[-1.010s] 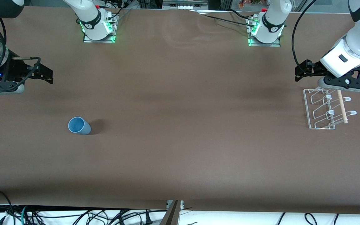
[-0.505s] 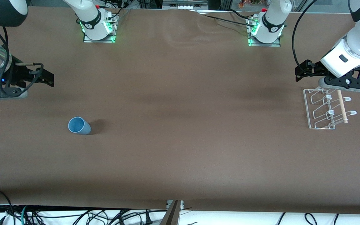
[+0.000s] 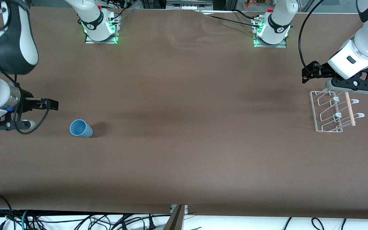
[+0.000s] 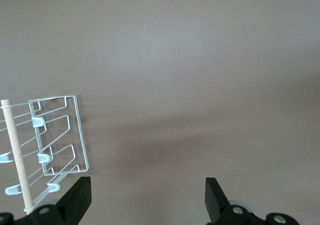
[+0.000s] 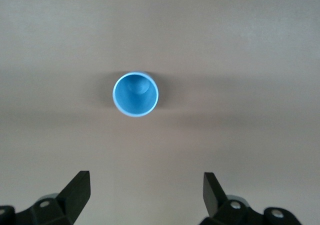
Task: Transfer cup to left arm and place on rack
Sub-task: 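Move the right gripper down to the blue cup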
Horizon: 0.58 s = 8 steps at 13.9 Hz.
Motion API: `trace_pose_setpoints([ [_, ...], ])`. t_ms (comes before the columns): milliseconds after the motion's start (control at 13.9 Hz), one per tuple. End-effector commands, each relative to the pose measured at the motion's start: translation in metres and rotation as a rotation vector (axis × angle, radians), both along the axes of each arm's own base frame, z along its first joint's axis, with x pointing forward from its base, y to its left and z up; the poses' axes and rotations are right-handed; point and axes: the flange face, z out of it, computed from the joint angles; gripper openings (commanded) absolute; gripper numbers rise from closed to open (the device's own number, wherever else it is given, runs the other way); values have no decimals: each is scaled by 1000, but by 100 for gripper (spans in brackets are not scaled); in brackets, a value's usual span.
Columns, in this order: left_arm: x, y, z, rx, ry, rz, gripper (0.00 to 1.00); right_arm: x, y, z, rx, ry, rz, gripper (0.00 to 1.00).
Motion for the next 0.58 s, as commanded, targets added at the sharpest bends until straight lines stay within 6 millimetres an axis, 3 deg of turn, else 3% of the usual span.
trace_pose_setpoints([
  [0,-1,2,7,12,1,10,100,7,-8,-43,-1,-2,17,100],
  [361,-1,0,5,11,6,8,100,18,-9,-131,12,-19,38,100],
  [505,0,0,3,10,9,4,100,16,-10,-148,16,-33,47,100],
])
